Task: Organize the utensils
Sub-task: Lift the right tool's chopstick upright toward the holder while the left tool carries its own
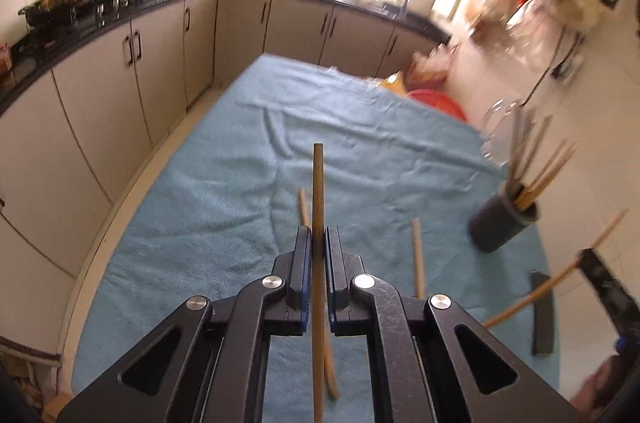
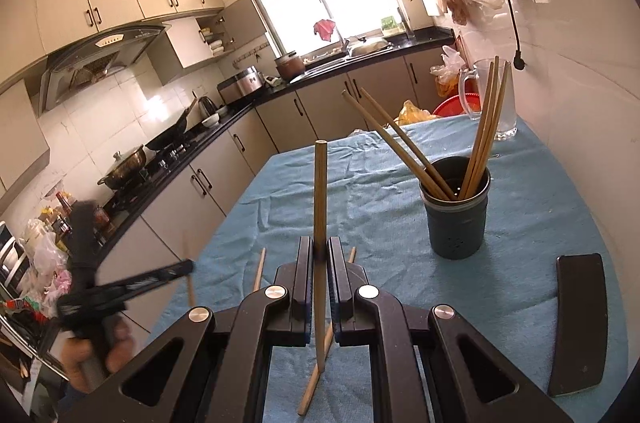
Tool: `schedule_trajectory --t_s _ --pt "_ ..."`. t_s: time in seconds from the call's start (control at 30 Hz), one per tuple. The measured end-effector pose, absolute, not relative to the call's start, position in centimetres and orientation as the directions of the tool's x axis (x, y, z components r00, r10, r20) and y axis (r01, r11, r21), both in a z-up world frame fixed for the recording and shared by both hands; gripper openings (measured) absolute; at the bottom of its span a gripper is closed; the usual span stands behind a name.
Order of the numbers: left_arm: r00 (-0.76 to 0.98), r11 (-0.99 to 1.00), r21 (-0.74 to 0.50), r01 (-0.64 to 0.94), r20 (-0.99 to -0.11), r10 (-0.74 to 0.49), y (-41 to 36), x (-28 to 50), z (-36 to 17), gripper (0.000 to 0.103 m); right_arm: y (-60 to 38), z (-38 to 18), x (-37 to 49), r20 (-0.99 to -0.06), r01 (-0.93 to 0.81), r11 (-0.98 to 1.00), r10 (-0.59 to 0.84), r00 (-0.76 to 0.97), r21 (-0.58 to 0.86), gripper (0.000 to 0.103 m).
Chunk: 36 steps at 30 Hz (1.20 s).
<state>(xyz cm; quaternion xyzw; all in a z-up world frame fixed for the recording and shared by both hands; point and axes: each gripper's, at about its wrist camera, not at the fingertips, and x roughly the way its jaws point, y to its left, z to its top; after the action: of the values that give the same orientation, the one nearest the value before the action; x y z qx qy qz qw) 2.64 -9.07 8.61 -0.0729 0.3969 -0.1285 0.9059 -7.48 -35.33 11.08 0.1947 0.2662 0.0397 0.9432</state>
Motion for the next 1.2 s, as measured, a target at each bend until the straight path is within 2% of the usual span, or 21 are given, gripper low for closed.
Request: schedule_trajectory --t_s 0.3,1.2 --pt "0.689 0.946 -0.248 0.208 -0.65 -0.322 -9.5 -0.2 11.5 0.006 -35.7 11.8 -8.9 -0.463 0.026 0.918 0.175 0.869 0.396 0.007" --pt "0.714 0.928 -0.204 0.311 -0.594 -0.37 -14.6 -3.1 15.3 0.006 -42.3 12.2 -12.4 -0.392 0.098 0.871 0.114 0.913 0.481 0.007"
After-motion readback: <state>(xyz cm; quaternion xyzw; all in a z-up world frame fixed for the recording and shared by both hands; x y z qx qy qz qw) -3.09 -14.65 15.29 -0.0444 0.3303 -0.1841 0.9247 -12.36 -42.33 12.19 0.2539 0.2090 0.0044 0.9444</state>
